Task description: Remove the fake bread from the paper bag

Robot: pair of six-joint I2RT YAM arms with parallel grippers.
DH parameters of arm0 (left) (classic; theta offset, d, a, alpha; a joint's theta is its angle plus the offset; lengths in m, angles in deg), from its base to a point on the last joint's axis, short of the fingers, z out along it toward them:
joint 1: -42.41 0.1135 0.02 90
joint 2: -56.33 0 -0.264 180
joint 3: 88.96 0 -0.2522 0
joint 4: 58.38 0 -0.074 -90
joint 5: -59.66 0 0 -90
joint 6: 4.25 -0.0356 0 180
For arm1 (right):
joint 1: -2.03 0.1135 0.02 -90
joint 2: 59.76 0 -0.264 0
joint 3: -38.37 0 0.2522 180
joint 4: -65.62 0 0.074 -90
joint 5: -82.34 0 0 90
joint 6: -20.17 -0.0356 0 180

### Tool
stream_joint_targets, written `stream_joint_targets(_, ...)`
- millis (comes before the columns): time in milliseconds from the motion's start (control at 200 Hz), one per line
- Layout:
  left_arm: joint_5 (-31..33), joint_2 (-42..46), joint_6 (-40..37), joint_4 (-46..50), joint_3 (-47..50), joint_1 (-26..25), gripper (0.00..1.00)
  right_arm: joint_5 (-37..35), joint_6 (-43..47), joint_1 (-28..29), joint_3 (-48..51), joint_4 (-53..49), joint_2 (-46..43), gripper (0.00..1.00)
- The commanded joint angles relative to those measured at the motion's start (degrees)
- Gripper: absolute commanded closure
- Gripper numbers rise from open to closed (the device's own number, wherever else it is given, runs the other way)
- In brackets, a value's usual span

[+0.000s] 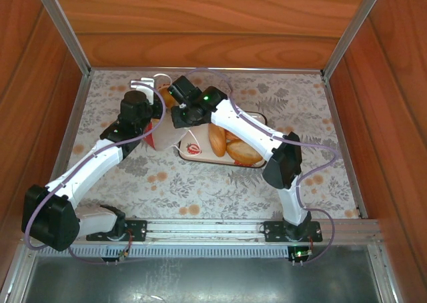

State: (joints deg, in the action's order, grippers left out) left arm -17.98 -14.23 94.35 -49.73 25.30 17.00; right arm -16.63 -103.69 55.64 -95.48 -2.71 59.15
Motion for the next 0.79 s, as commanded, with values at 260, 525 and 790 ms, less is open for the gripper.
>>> stream_joint_targets(260, -0.03, 0.35, 0.39, -0.43, -1.33, -0.70, 1.00, -1.25, -1.80, -0.75, -0.99, 5.51, 2.27, 0.54)
stream_joint_targets(525, -0.14, 0.59, 0.53, -0.44, -1.05, -0.70, 1.00, -2.73, -2.78, -1.17, -1.55, 4.77, 3.33, 0.53)
stream_joint_targets(790, -0.32, 0.36, 0.56, -0.39, -1.16, -0.67, 1.00, -2.98, -2.45, -1.51, -4.22, 4.03, 6.21, 0.52)
